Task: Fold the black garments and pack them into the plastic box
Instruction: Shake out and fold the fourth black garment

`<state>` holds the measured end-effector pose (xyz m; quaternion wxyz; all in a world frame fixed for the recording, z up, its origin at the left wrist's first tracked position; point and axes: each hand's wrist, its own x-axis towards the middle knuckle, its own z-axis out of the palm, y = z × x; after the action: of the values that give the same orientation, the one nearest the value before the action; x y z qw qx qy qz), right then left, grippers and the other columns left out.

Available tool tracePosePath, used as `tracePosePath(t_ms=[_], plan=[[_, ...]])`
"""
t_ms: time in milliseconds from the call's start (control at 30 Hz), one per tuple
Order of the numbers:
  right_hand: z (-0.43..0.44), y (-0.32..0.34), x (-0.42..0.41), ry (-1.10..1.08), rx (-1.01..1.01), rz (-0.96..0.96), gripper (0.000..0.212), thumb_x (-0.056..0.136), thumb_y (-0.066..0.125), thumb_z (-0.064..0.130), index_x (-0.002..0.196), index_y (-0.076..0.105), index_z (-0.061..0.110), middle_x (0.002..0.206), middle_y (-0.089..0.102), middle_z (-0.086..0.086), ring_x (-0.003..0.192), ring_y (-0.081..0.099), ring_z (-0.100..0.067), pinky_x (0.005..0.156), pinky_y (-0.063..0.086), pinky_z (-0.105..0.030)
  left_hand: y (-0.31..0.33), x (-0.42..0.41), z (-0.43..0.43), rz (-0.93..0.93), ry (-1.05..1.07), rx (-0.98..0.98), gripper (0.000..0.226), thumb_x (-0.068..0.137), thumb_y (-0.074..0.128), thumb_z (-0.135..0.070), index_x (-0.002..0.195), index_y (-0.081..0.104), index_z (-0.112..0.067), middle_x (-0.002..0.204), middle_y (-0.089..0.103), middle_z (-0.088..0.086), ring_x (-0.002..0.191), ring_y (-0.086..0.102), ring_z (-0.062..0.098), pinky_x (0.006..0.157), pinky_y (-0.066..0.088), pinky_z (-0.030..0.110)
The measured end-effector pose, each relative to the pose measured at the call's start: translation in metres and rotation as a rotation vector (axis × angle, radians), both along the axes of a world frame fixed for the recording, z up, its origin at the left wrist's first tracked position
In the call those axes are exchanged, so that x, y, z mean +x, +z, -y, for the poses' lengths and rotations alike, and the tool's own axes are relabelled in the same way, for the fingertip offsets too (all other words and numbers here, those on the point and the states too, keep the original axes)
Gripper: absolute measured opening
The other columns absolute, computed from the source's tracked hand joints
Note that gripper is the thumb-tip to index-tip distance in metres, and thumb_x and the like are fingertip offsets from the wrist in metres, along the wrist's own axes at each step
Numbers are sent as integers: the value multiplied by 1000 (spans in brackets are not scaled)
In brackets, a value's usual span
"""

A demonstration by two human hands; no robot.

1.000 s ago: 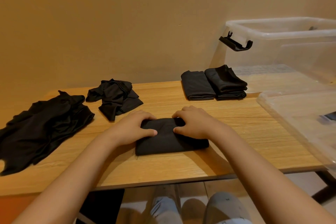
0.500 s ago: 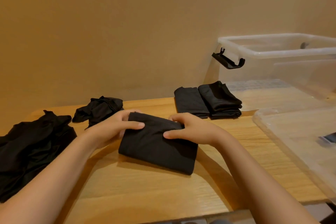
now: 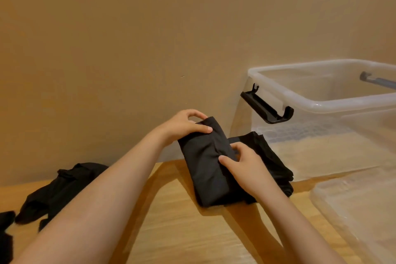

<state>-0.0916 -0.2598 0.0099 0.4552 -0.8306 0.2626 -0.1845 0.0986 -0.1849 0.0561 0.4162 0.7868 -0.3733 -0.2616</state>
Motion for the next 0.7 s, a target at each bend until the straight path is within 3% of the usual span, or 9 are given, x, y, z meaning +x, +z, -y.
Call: tracePosePath(t_ms=[67,200,333,533,700], plan=[[9,-2,6,-27,-83,-87,25,94,57,36,115,51,23,92,57,13,82,58,-5,68,51,-23,-11,13,28,76,-64,115,43,78,79,-36,116,62,-27,122,59,1,113,57,21,97,50,38],[9,-8,13,-28,-320,-242,29,94,56,35,118,44,22,93,61,3,82,63,-14,73,57,-34,-39,25,55,158,-176,299,48,79,78,-37,121,60,-23,116,51,-2,122,50,24,104,45,41],[9,-2,14,-20,-406,-248,39,96,56,30,128,37,20,100,63,-2,86,65,-19,75,57,-35,-41,36,57,98,-180,261,48,76,79,-39,119,62,-25,118,54,0,119,53,24,102,48,42],[4,-5,15,-10,-515,-324,39,96,56,27,127,33,19,101,61,-6,89,62,-24,71,54,-34,-44,30,58,122,-182,307,54,76,80,-39,124,60,-24,126,54,2,118,52,21,103,46,40],[-9,-8,10,-69,-667,-298,37,96,53,31,125,35,18,114,51,-4,100,54,-20,72,47,-27,-55,14,30,163,65,59,66,84,71,-42,138,45,-17,129,52,4,116,50,18,93,41,29]])
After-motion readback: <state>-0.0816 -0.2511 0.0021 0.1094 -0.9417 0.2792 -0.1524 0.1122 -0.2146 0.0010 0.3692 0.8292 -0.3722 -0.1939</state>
